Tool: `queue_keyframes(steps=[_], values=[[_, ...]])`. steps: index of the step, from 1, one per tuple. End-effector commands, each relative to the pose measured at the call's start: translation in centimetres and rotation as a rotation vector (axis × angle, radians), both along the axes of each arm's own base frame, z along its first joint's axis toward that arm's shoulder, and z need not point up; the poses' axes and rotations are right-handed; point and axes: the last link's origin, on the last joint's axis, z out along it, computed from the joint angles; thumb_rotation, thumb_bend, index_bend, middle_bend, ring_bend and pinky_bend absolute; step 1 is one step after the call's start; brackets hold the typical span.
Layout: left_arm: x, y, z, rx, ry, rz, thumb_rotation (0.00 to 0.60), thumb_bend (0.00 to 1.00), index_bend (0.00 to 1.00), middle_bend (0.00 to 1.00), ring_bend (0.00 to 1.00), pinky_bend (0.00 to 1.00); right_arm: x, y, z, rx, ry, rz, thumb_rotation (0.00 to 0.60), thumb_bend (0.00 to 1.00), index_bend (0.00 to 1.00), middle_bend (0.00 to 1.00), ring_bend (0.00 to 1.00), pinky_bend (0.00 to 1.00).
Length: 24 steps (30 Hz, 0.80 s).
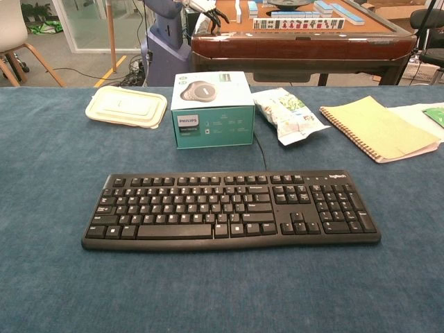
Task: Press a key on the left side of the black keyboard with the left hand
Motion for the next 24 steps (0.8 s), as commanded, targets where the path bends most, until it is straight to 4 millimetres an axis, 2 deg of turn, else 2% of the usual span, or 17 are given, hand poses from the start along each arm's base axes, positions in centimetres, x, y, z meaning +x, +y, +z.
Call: queue_keyframes(steps=[1, 10, 12, 14, 17, 20, 22, 24], values=[[0.0, 0.0, 0.0, 0.001, 0.0, 0.0, 0.6, 0.28, 0.09, 0.11, 0.15, 0.03, 0.0, 0.0, 0.0, 0.001, 0.001, 0.001, 0.6, 0.05, 0.0, 0.03, 0.07, 0.04], [0.1, 0.2, 0.1, 0.001, -0.003, -0.023, 0.6, 0.28, 0.09, 0.11, 0.15, 0.03, 0.2, -0.1, 0.7, -0.025, 0.009, 0.004, 0.6, 0.05, 0.0, 0.03, 0.07, 0.04], [0.5, 0.5, 0.2, 0.006, -0.001, -0.062, 0.6, 0.27, 0.09, 0.13, 0.18, 0.04, 0.2, -0.2, 0.9, -0.037, 0.009, 0.005, 0.6, 0.05, 0.0, 0.03, 0.07, 0.04], [0.8, 0.6, 0.1, -0.001, -0.002, -0.099, 0.6, 0.28, 0.1, 0.17, 0.24, 0.09, 0.2, -0.2, 1.2, -0.045, 0.011, 0.004, 0.6, 0.05, 0.0, 0.03, 0.07, 0.04], [1.4, 1.2, -0.2, -0.053, 0.007, -0.172, 0.6, 0.28, 0.12, 0.28, 0.36, 0.26, 0.3, -0.3, 1.4, -0.052, 0.015, 0.002, 0.6, 0.05, 0.0, 0.03, 0.07, 0.04], [2.0, 2.0, -0.6, -0.117, 0.025, -0.231, 0.6, 0.29, 0.13, 0.45, 0.54, 0.52, 0.4, -0.5, 1.5, -0.053, 0.015, 0.002, 0.6, 0.05, 0.0, 0.03, 0.07, 0.04], [2.5, 2.5, -0.9, -0.171, 0.037, -0.275, 0.6, 0.35, 0.15, 0.58, 0.65, 0.68, 0.4, -0.5, 1.3, -0.046, 0.014, 0.0, 0.6, 0.05, 0.0, 0.03, 0.07, 0.04], [3.1, 3.1, -1.3, -0.227, 0.039, -0.311, 0.6, 0.45, 0.16, 0.66, 0.72, 0.75, 0.4, -0.6, 1.2, -0.041, 0.014, 0.0, 0.6, 0.05, 0.0, 0.03, 0.07, 0.04]])
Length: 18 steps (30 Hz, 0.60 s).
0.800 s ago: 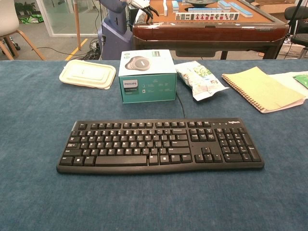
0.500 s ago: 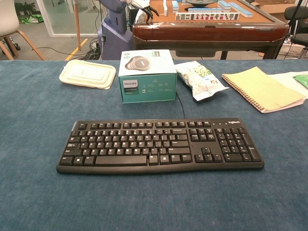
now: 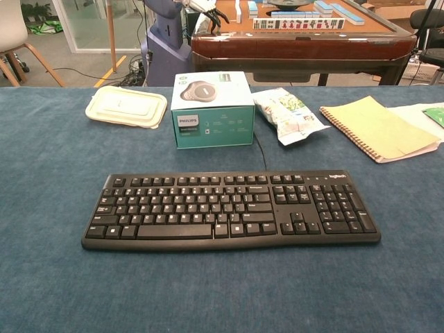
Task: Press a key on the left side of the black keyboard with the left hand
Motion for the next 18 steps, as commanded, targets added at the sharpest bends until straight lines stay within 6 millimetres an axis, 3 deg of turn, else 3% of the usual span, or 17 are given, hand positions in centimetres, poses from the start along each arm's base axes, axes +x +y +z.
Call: queue_keyframes(steps=[1, 6, 10, 18], values=[[0.9, 1.1, -0.6, -0.101, 0.027, -0.063, 0.6, 0.52, 0.16, 0.72, 0.77, 0.78, 0.0, -0.1, -0.2, 0.004, -0.001, 0.0, 0.6, 0.05, 0.0, 0.03, 0.07, 0.04], [2.5, 2.3, -2.1, -0.27, 0.082, -0.105, 0.6, 0.75, 0.16, 0.94, 0.97, 0.88, 0.0, -0.2, -0.3, 0.011, 0.002, -0.003, 0.6, 0.05, 0.0, 0.03, 0.07, 0.04], [3.9, 3.4, -3.6, -0.426, 0.136, -0.114, 0.6, 0.93, 0.16, 1.0, 1.0, 0.95, 0.2, -0.3, -0.5, 0.018, 0.002, -0.001, 0.6, 0.05, 0.0, 0.04, 0.07, 0.04], [5.9, 4.9, -6.7, -0.595, 0.208, -0.15, 0.6, 0.94, 0.18, 1.0, 1.0, 0.96, 0.2, -0.3, -0.5, 0.021, 0.003, -0.003, 0.6, 0.05, 0.0, 0.04, 0.07, 0.04]])
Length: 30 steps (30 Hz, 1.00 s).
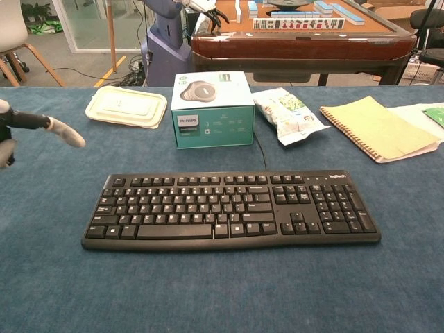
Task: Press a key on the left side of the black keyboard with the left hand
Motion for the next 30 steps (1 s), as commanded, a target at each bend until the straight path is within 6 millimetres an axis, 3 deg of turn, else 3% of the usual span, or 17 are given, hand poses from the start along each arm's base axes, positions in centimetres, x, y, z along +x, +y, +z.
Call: queue_keyframes(steps=[1, 16, 30], values=[[1.2, 0.5, -1.5, -0.08, 0.02, -0.013, 0.6, 0.94, 0.17, 1.0, 1.0, 0.96, 0.0, 0.1, 0.0, -0.001, 0.0, -0.001, 0.6, 0.05, 0.0, 0.04, 0.07, 0.04], [4.6, 2.9, -6.4, -0.197, 0.074, -0.033, 0.6, 0.95, 0.1, 1.0, 1.0, 0.96, -0.1, 0.4, 0.1, -0.001, -0.006, -0.003, 0.6, 0.05, 0.0, 0.04, 0.07, 0.04], [4.8, 4.0, -9.4, -0.242, 0.139, -0.015, 0.6, 0.95, 0.1, 1.0, 1.0, 0.96, -0.4, 0.6, 0.0, 0.001, -0.01, -0.012, 0.6, 0.05, 0.0, 0.04, 0.07, 0.04]])
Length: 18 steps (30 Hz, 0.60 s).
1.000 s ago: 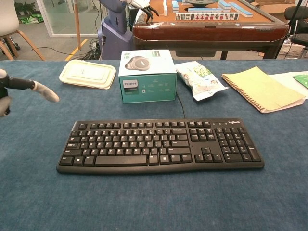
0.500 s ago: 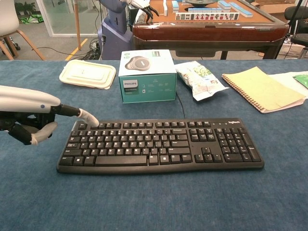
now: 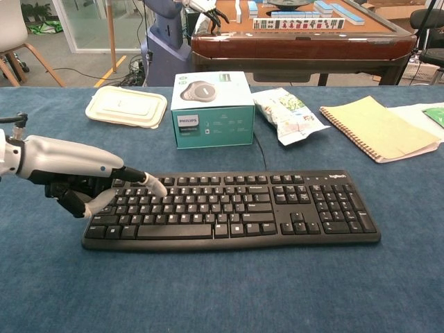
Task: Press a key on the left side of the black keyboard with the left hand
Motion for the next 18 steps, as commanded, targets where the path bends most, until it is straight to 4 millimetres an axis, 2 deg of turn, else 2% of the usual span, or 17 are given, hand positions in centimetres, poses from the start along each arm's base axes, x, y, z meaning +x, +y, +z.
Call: queue_keyframes(steps=[1, 18], values=[[-0.14, 0.13, -0.42, -0.003, 0.013, 0.001, 0.6, 0.95, 0.1, 1.0, 1.0, 0.96, -0.03, 0.02, 0.0, 0.0, 0.001, 0.0, 0.6, 0.05, 0.0, 0.04, 0.07, 0.04], [-0.53, -0.01, -1.12, -0.007, 0.043, 0.006, 0.6, 0.95, 0.12, 1.0, 1.0, 0.96, -0.29, 0.23, -0.05, -0.003, -0.001, -0.006, 0.6, 0.05, 0.0, 0.04, 0.07, 0.04]])
